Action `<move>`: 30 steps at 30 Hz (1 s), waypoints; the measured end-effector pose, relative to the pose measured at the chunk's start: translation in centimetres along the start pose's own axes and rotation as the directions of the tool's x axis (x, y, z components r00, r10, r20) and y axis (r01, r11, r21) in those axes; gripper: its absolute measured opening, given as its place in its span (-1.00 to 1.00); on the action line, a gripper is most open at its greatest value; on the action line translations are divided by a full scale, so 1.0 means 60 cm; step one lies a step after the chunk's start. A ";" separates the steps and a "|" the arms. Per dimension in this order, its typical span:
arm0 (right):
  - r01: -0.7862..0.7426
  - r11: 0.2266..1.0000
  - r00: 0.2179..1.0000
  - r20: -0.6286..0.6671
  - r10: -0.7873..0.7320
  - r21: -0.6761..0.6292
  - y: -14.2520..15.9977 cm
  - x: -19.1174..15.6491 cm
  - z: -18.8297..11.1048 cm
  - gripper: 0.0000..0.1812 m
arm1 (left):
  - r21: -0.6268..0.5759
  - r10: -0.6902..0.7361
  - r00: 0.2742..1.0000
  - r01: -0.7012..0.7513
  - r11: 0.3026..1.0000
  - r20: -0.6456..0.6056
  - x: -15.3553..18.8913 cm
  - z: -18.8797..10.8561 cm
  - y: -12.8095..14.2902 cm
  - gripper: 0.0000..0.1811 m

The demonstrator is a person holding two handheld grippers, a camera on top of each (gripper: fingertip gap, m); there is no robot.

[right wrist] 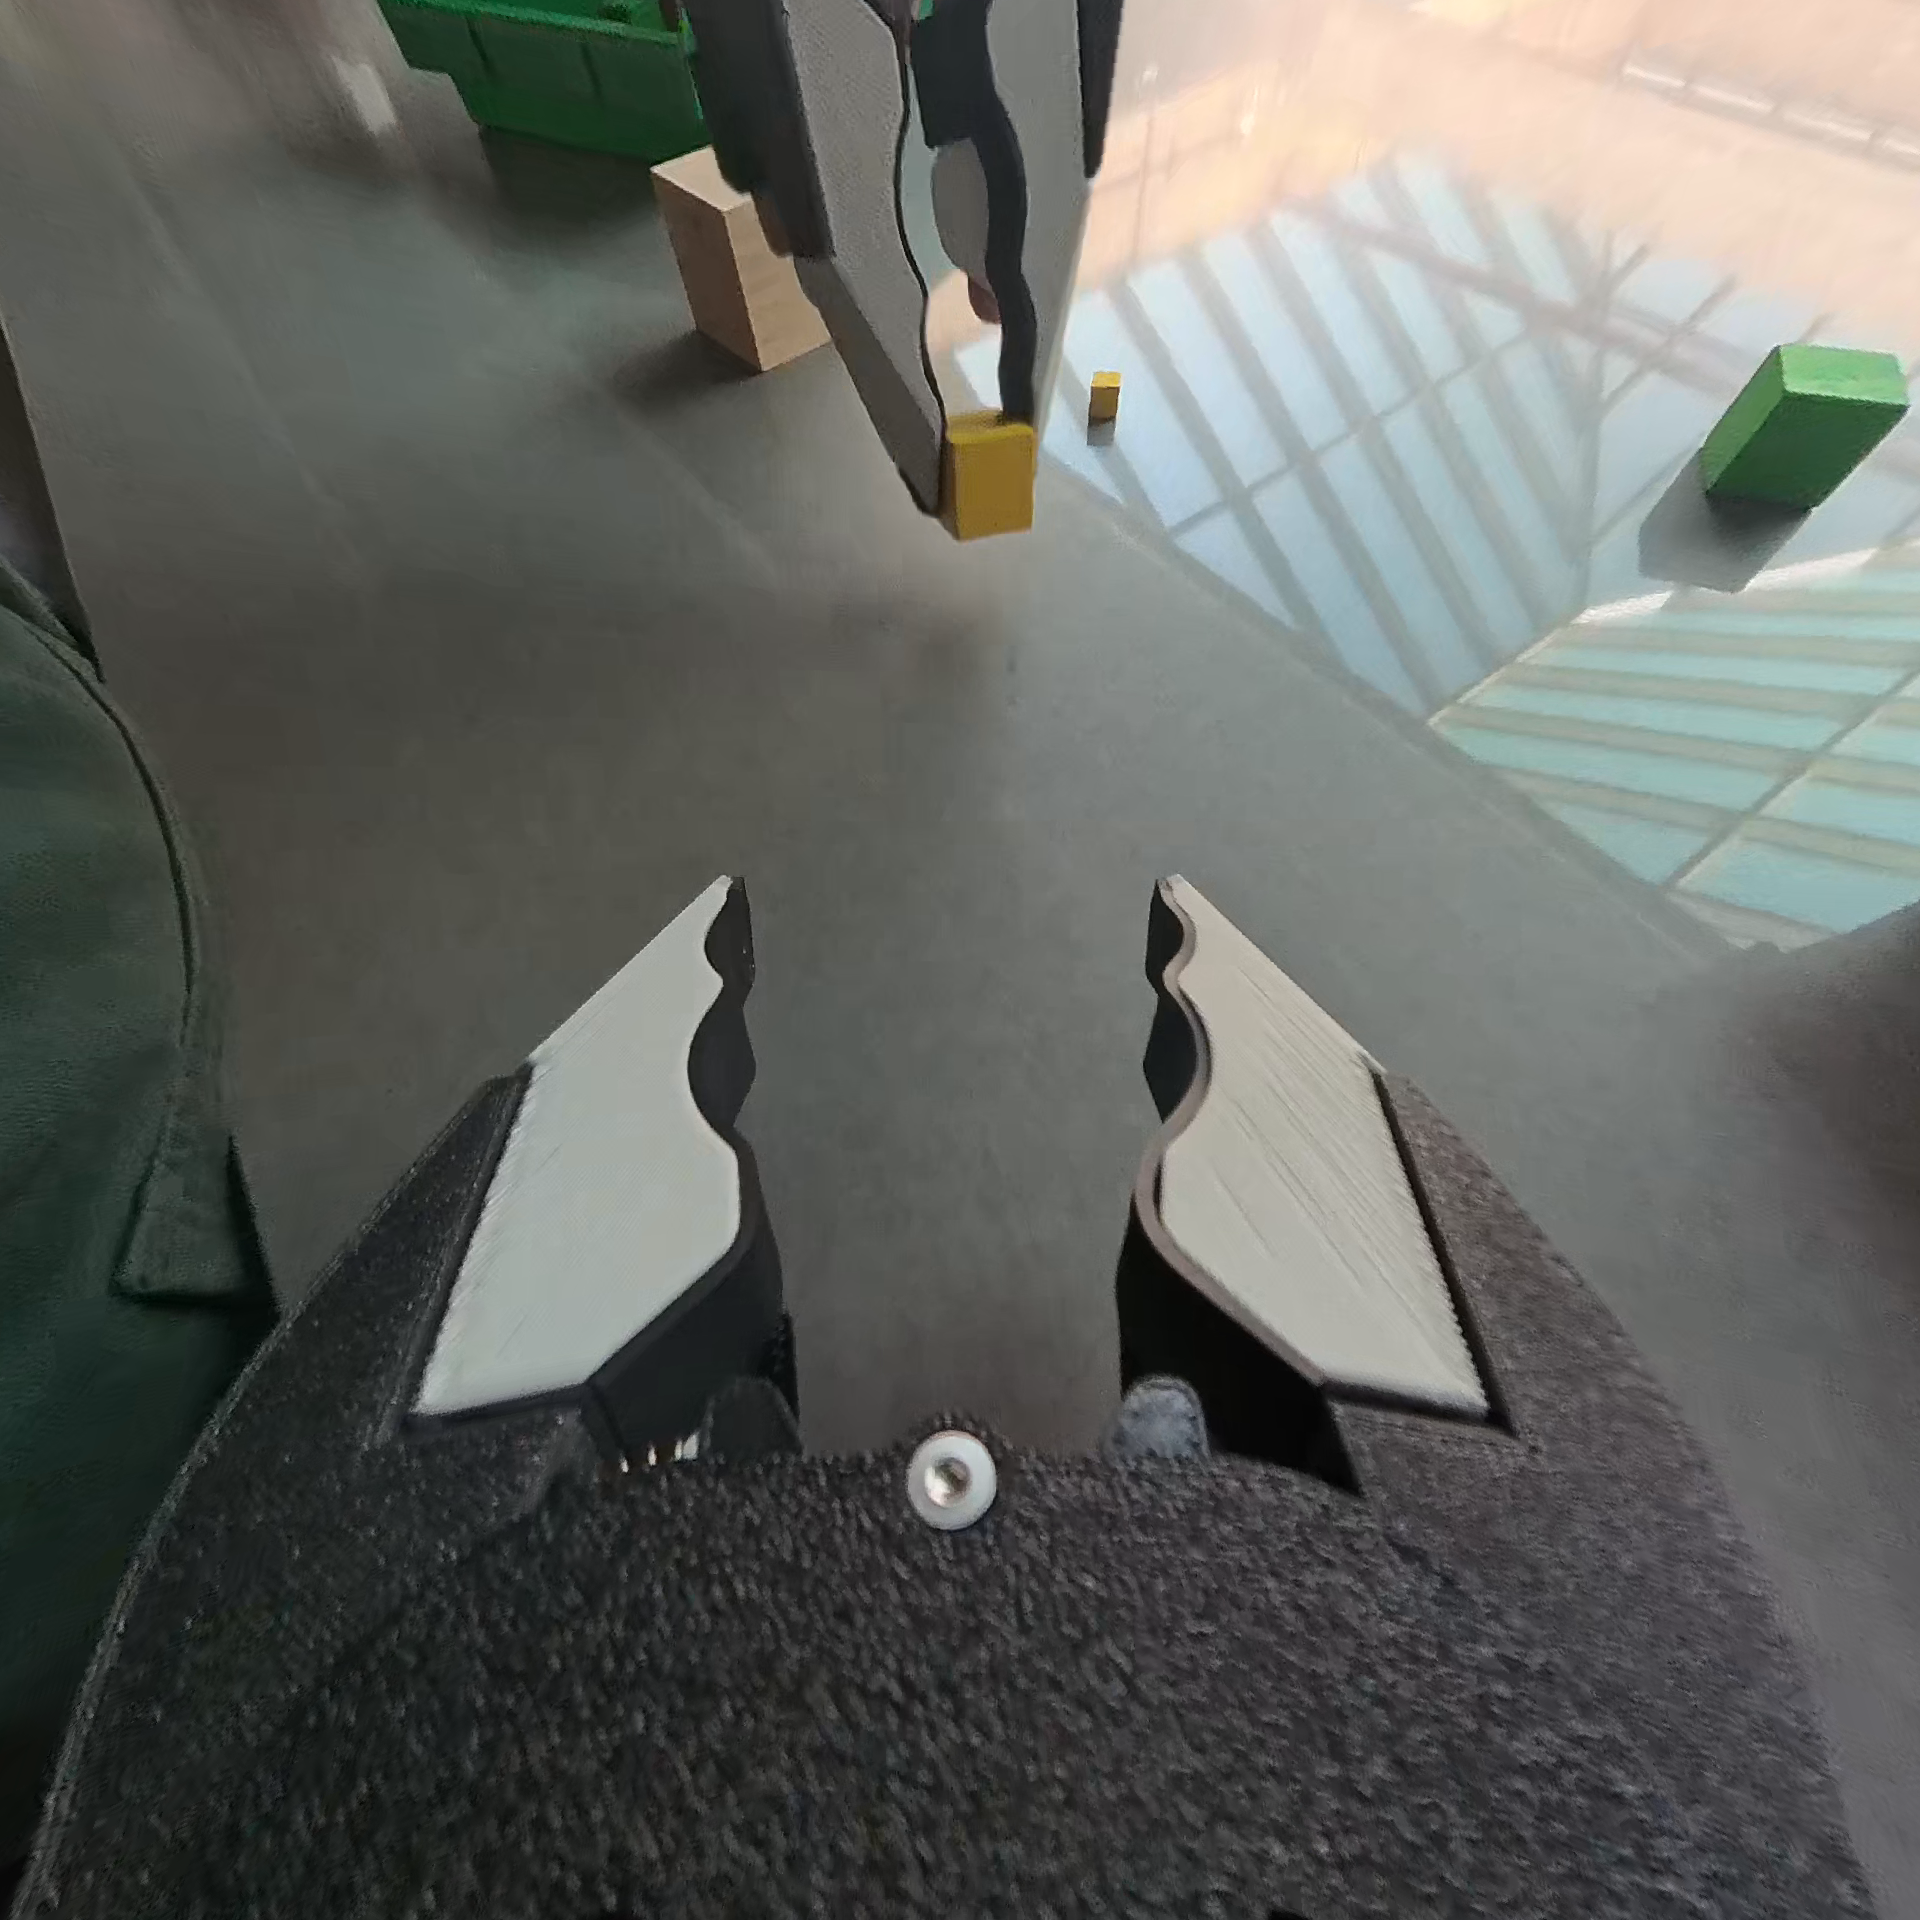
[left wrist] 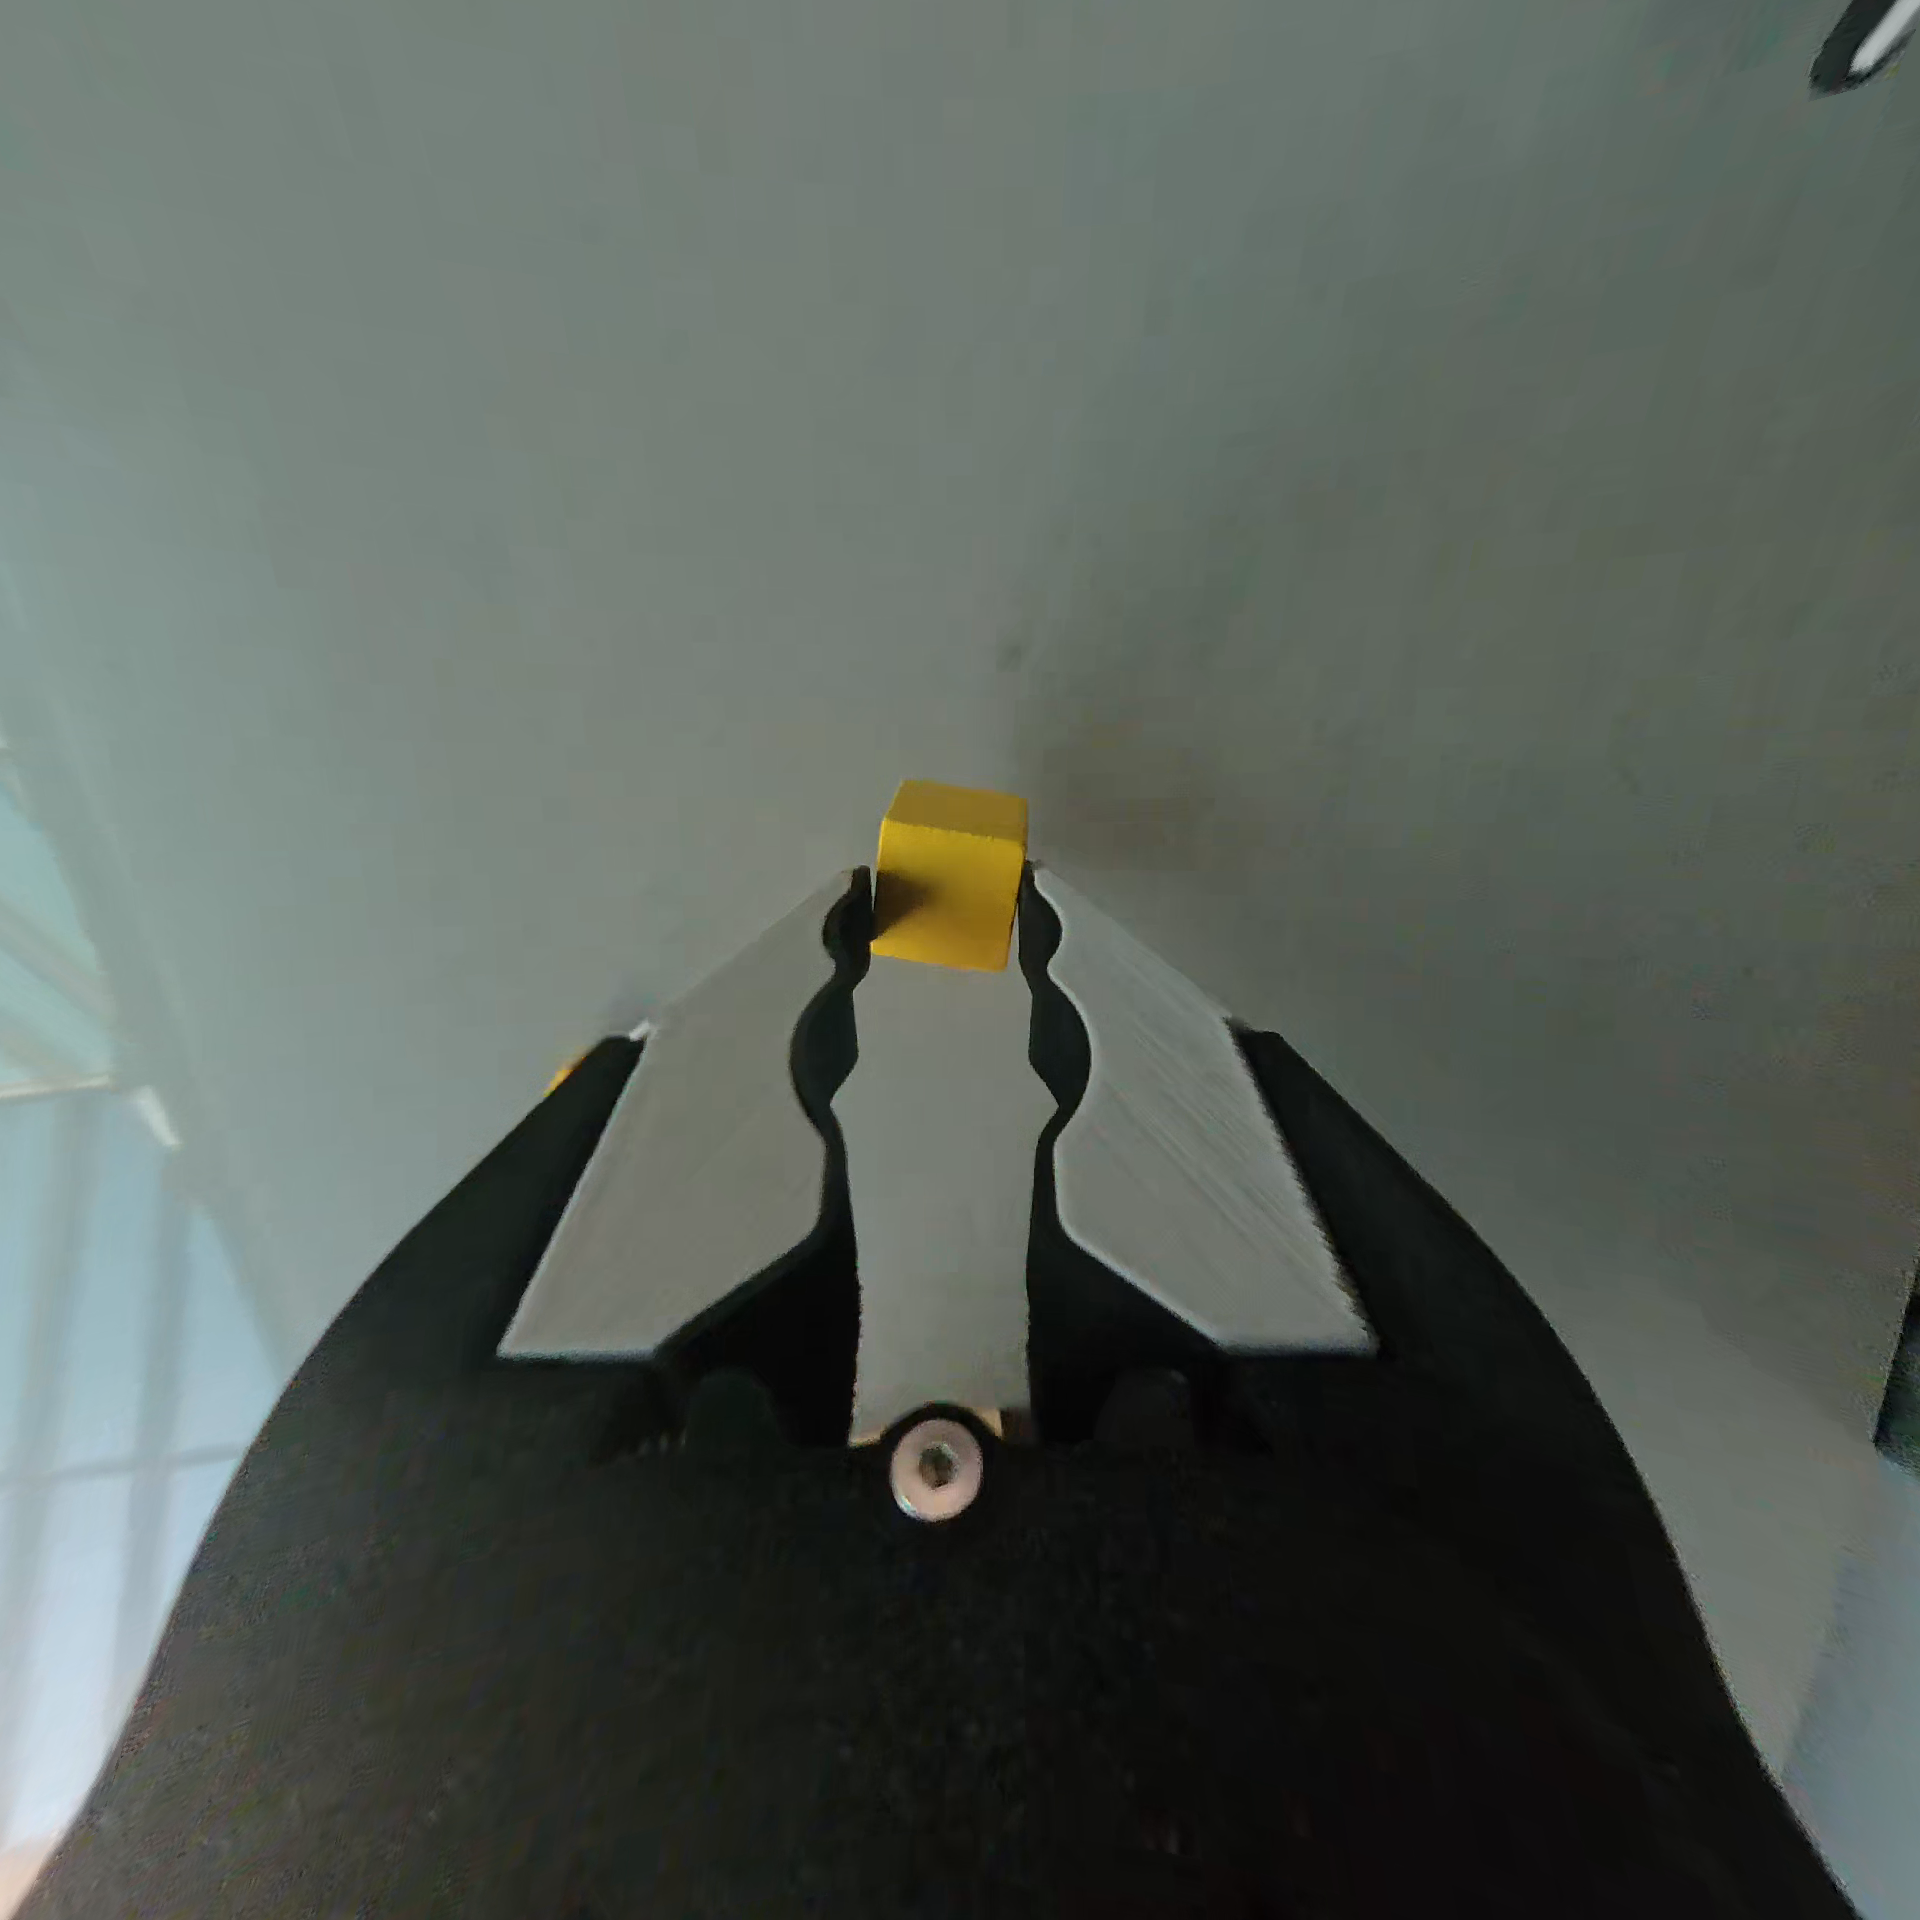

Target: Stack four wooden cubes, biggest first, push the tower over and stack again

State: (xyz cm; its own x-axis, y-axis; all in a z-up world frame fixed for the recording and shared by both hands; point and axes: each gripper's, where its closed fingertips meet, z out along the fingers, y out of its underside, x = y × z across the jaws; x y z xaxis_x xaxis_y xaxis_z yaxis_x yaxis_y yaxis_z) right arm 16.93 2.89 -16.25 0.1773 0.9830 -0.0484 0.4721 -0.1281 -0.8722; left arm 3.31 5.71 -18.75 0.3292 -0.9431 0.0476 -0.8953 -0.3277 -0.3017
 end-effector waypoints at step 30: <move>-0.044 0.999 0.997 -0.061 0.045 0.003 0.024 0.026 -0.026 -0.16 | 0.213 -0.220 0.967 0.190 0.958 0.126 -0.287 -0.051 -0.136 -0.65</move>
State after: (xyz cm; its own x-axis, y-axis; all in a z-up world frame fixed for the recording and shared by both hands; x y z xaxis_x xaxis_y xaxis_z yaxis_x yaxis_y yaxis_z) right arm 19.24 4.01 -16.82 0.2503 0.9665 -0.0576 0.4615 -0.1714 -0.8704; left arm 4.03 24.45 -14.22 0.5530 -0.8331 -0.0077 -0.7315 -0.4811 -0.4831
